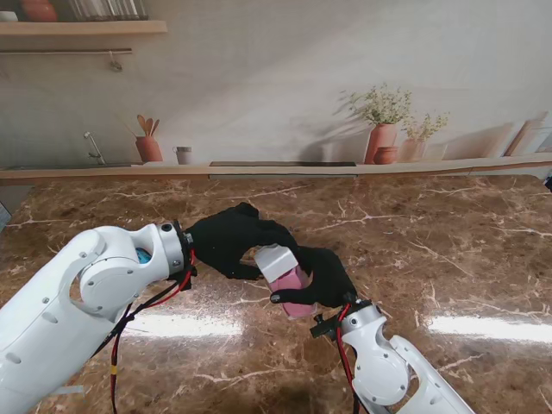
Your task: Fill the seasoning bottle
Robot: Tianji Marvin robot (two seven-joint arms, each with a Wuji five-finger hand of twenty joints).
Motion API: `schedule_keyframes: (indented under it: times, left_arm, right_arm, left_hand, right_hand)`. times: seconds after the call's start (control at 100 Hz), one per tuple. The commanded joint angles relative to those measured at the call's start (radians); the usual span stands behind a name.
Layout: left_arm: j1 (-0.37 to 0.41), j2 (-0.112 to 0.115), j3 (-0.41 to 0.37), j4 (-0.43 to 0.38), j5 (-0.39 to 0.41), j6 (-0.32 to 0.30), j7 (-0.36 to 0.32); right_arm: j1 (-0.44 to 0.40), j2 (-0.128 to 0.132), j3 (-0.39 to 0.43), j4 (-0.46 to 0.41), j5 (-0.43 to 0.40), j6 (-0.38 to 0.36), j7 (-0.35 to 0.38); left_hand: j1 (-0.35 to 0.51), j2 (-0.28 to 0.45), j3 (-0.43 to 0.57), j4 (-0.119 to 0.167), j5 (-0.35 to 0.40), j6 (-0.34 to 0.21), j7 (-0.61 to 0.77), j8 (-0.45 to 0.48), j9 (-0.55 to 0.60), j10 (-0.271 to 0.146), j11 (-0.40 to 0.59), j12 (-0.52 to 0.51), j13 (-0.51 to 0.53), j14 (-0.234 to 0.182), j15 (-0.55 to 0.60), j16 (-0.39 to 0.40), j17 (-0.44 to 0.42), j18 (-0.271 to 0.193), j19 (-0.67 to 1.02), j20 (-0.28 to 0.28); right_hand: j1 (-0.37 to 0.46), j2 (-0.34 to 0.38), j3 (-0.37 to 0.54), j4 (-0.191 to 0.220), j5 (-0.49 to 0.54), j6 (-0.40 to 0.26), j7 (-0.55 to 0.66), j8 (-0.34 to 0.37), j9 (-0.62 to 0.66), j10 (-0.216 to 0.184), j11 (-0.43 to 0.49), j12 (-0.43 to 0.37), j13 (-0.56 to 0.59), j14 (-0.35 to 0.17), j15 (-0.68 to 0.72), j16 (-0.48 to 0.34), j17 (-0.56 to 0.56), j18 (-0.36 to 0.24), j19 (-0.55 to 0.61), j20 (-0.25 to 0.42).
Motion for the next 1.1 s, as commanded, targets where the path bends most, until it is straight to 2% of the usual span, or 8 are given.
schedule_keyframes:
  times: [0.0, 0.18, 0.22, 0.27, 0.48, 0.88, 1.01, 1.09]
  left_arm:
    - [-0.001, -0.008, 0.013, 0.023, 0.01, 0.003, 0.023]
    - [-0.017, -0.011, 0.042, 0.038, -0.02, 0.045, 0.02]
    - [-0.019, -0.014, 0.047, 0.044, -0.027, 0.054, 0.029]
    - [-0.019, -0.018, 0.052, 0.05, -0.036, 0.065, 0.044]
    - [-0.004, -0.035, 0.056, 0.051, -0.055, 0.127, 0.098]
    - [0.049, -0.063, 0.049, 0.014, -0.059, 0.278, 0.198]
    - [0.057, -0.065, 0.048, 0.006, -0.057, 0.305, 0.203]
    - [0.059, -0.063, 0.049, 0.004, -0.044, 0.305, 0.199]
  right_arm:
    - [-0.001, -0.005, 0.002, -0.009, 0.007, 0.0, 0.006]
    - [0.001, -0.006, 0.0, -0.008, 0.007, -0.003, 0.001]
    - [0.001, -0.006, 0.0, -0.008, 0.007, -0.003, 0.001]
    - [0.001, -0.006, 0.0, -0.008, 0.007, -0.003, 0.001]
    - [0.0, -0.006, 0.003, -0.007, 0.005, -0.004, 0.0]
    - [0.0, -0.006, 0.002, -0.002, -0.011, -0.006, -0.008]
    - [0.001, -0.005, 0.002, -0.002, -0.012, -0.006, -0.008]
    - [0.002, -0.006, 0.0, -0.002, -0.011, -0.006, -0.008]
  left_hand:
    - [-0.038, 0.025, 0.011, 0.001, 0.127, 0.002, 0.14, 0.014, 0.075, -0.01, 0.025, 0.016, 0.059, -0.031, 0.03, 0.023, 0.012, 0.001, 0.043, 0.016]
    - [-0.117, 0.056, -0.02, -0.006, 0.291, 0.038, 0.241, 0.022, 0.333, 0.06, 0.098, 0.083, 0.177, -0.004, 0.106, 0.077, 0.057, 0.016, 0.131, 0.029]
    - [-0.082, 0.076, -0.08, -0.049, 0.334, 0.028, 0.289, 0.014, 0.39, 0.076, 0.116, 0.11, 0.21, 0.009, 0.138, 0.1, 0.072, 0.017, 0.172, 0.041]
    - [-0.026, 0.108, -0.167, -0.065, 0.374, 0.009, 0.35, -0.006, 0.447, 0.087, 0.134, 0.134, 0.249, 0.018, 0.169, 0.116, 0.093, 0.019, 0.209, 0.051]
    - [0.112, 0.145, -0.287, -0.04, 0.547, -0.01, 0.539, -0.061, 0.685, 0.139, 0.22, 0.19, 0.431, 0.057, 0.309, 0.152, 0.202, 0.057, 0.353, 0.09]
    - [0.013, 0.122, -0.142, -0.048, 0.669, 0.094, 0.561, -0.031, 0.861, 0.155, 0.257, 0.181, 0.602, 0.049, 0.419, 0.126, 0.33, 0.082, 0.506, 0.102]
    - [-0.058, 0.169, -0.105, 0.01, 0.743, 0.13, 0.558, 0.031, 0.92, 0.167, 0.27, 0.173, 0.655, 0.071, 0.455, 0.105, 0.378, 0.088, 0.554, 0.095]
    - [-0.065, 0.215, -0.181, 0.009, 0.787, 0.116, 0.551, 0.05, 0.957, 0.17, 0.269, 0.156, 0.684, 0.082, 0.474, 0.08, 0.407, 0.092, 0.581, 0.082]
  right_hand:
    - [0.256, 0.229, 0.503, 0.078, 0.094, -0.406, 0.173, 0.054, 0.058, -0.192, 0.114, 0.034, 0.068, -0.137, 0.072, 0.032, 0.006, -0.029, 0.039, 0.03]
    - [0.255, 0.229, 0.503, 0.078, 0.094, -0.407, 0.173, 0.053, 0.058, -0.192, 0.113, 0.034, 0.069, -0.136, 0.072, 0.031, 0.006, -0.03, 0.039, 0.03]
    - [0.256, 0.23, 0.503, 0.078, 0.094, -0.407, 0.173, 0.053, 0.058, -0.192, 0.114, 0.034, 0.069, -0.136, 0.072, 0.031, 0.006, -0.03, 0.039, 0.03]
    - [0.256, 0.23, 0.503, 0.078, 0.094, -0.407, 0.174, 0.052, 0.058, -0.192, 0.114, 0.034, 0.069, -0.136, 0.072, 0.031, 0.006, -0.03, 0.039, 0.03]
    - [0.256, 0.23, 0.502, 0.077, 0.094, -0.407, 0.174, 0.052, 0.058, -0.192, 0.113, 0.034, 0.069, -0.136, 0.072, 0.031, 0.006, -0.03, 0.039, 0.03]
    - [0.256, 0.23, 0.502, 0.077, 0.093, -0.407, 0.175, 0.051, 0.058, -0.193, 0.113, 0.034, 0.068, -0.137, 0.072, 0.031, 0.006, -0.03, 0.039, 0.03]
    - [0.256, 0.23, 0.502, 0.077, 0.093, -0.407, 0.175, 0.05, 0.059, -0.192, 0.113, 0.034, 0.068, -0.137, 0.071, 0.031, 0.006, -0.03, 0.039, 0.03]
    - [0.256, 0.23, 0.502, 0.077, 0.093, -0.408, 0.175, 0.05, 0.059, -0.193, 0.113, 0.033, 0.068, -0.137, 0.071, 0.031, 0.006, -0.03, 0.039, 0.03]
